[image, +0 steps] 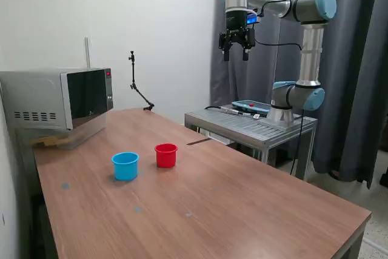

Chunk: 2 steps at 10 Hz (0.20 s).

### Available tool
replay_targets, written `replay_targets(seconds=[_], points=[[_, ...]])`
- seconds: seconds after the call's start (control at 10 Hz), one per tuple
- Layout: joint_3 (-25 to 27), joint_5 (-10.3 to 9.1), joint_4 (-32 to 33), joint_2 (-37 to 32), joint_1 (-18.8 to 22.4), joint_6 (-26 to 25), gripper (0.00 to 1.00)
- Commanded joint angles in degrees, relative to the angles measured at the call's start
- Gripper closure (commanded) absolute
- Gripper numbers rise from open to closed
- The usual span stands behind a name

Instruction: Place red objects in the red bin, and blue objects in the blue bin.

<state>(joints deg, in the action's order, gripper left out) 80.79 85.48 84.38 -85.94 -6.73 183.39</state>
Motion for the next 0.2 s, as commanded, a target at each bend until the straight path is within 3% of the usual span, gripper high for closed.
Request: replay_targets(seconds=[0.0, 0.1], points=[[0.7, 0.13, -1.5, -3.3, 0.4, -0.1, 0.0], [2.1, -0.05, -1.5, -6.1, 0.4, -0.1, 0.0]])
